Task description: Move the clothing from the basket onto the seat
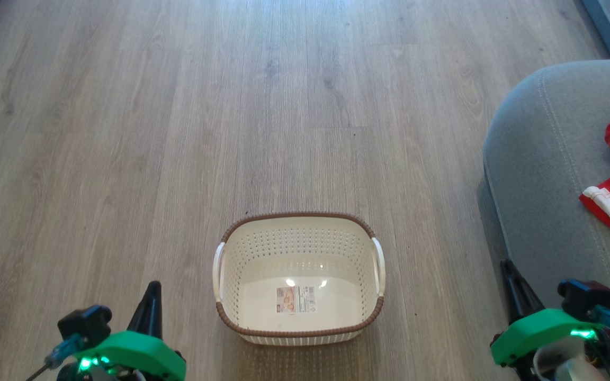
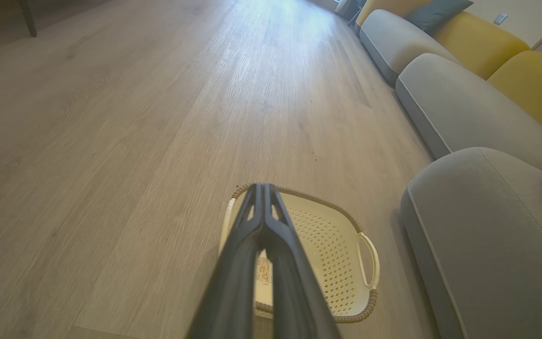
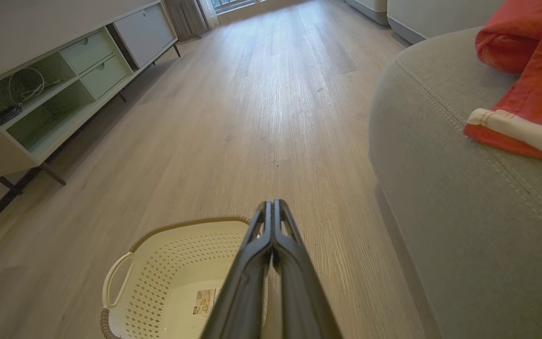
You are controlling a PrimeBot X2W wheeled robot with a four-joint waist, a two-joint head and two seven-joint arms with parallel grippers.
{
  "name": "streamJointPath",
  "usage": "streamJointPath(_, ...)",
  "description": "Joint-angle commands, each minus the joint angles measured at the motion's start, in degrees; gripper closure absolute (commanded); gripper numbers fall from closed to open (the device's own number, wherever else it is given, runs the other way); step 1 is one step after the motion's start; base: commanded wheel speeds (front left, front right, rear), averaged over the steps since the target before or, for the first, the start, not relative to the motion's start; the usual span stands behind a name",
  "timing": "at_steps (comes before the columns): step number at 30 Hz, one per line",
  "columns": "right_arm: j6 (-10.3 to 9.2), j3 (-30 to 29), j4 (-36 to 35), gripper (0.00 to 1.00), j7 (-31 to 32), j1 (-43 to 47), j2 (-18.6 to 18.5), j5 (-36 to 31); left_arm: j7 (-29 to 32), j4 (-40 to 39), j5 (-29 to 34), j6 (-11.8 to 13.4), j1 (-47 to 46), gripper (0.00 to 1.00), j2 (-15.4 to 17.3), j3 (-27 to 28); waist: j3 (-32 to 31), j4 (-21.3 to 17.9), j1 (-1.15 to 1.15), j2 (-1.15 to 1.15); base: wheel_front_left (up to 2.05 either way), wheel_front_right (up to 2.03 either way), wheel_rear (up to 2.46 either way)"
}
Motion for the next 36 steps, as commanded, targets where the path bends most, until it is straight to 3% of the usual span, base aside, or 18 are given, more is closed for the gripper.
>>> streamJointPath(1,0.00,-0.53,-2.23,1.00,0.33,-2.49,-0.29,1.91,0.43,-2.25,-1.68,-0.57,-2.86,1.00,0.02,1.19,0.00,-0.01,0.00,0.00,0.00,0.00,0.00)
streamJointPath(36,-0.01,-2.38,-5.12,1.00,6.03,-3.01,0.84,24.48,6.00,-3.92,-22.35,-1.84,-3.94,1.00,-0.06,3.96,-0.14,-0.25,0.00,0.00,0.00,0.00,0.00)
